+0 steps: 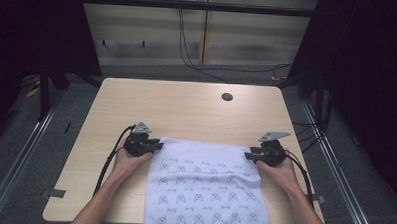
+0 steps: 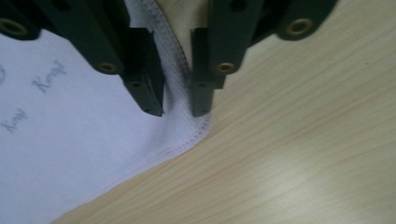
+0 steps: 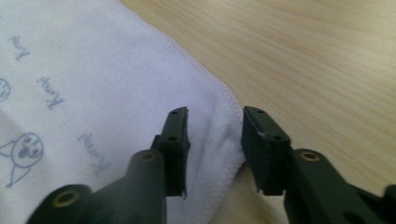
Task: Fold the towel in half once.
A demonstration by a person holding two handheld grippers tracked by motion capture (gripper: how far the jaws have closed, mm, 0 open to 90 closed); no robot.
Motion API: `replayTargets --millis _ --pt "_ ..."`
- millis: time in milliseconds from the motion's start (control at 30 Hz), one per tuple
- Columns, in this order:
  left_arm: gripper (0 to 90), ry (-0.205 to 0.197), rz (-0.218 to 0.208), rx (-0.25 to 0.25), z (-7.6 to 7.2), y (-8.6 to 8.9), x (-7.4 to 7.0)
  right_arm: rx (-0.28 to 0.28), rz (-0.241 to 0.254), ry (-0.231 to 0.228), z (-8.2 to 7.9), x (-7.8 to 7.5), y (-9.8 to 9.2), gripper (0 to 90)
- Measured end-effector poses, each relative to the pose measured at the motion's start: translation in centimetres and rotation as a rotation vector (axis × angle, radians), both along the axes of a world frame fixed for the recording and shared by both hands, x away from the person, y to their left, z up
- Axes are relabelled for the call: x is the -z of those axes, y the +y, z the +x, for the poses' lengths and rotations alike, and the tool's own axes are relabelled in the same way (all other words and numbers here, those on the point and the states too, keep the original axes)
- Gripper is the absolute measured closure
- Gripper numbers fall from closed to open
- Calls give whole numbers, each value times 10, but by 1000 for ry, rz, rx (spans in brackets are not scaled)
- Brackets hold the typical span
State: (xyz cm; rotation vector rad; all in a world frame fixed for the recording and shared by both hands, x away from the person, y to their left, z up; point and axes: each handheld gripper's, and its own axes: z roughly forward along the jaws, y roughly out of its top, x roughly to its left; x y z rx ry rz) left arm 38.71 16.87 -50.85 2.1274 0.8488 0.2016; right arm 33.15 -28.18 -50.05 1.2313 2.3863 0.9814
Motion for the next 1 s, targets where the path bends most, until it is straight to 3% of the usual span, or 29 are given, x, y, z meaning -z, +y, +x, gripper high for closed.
replayTargets --millis 67,133,167,233,333,500,567,733,800,1000 --pt "865 20 -14 14 0 1 0 -14 12 8 0 0 1 763" --pt "872 62 -38 14 2 6 -1 -35 51 38 2 0 0 812" --pt "873 64 -40 15 3 10 -3 -37 62 50 3 0 -1 828" --pt "875 70 -95 8 4 18 -9 -33 89 64 4 -2 -5 841" --pt "875 48 -140 8 -1 24 -22 -19 171 41 7 -12 -12 848" --pt "875 -12 -187 10 -1 26 -46 -16 290 -25 16 -42 -18 849" --pt "874 -26 -228 -1 2 28 -55 -10 301 -49 22 -55 -20 850" --pt "874 -68 -259 -48 14 31 -74 -5 305 -99 39 -84 -20 850" --pt "874 -75 -246 -58 19 30 -80 -10 318 -127 45 -95 -19 850" --pt "874 -97 -261 -85 29 34 -94 -7 333 -160 59 -114 -14 850"
